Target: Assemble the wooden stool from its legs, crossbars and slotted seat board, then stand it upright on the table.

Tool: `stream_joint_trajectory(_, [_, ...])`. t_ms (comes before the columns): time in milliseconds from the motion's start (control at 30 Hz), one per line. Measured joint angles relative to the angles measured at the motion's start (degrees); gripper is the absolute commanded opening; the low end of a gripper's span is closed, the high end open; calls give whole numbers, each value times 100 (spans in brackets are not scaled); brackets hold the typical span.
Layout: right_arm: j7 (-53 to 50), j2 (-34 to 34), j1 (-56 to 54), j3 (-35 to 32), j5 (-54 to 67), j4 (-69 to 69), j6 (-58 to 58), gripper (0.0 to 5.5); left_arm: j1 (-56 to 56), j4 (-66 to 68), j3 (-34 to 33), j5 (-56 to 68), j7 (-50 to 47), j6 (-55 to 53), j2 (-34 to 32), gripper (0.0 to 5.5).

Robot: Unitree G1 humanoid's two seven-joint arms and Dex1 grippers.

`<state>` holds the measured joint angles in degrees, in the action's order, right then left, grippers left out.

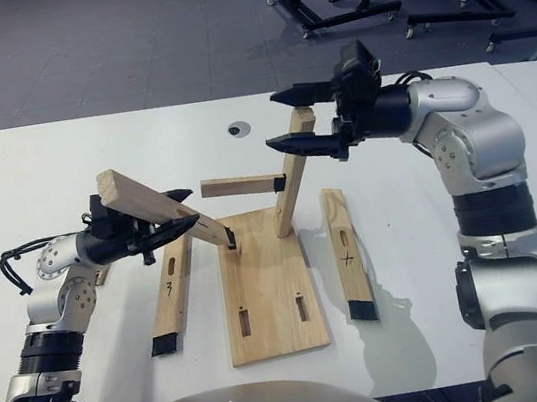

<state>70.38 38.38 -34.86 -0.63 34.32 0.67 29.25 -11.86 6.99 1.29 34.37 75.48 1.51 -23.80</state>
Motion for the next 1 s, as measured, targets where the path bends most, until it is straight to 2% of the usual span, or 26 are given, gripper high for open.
stream_joint_trajectory(367, [-7,35,134,59,-59,-153,-141,400,-243,285,16,9,49,-311,-47,202])
stream_joint_trajectory(1000, [-186,12,307,20,67,-406,-48,400,-837,560,561,-223,218,-783,-574,202])
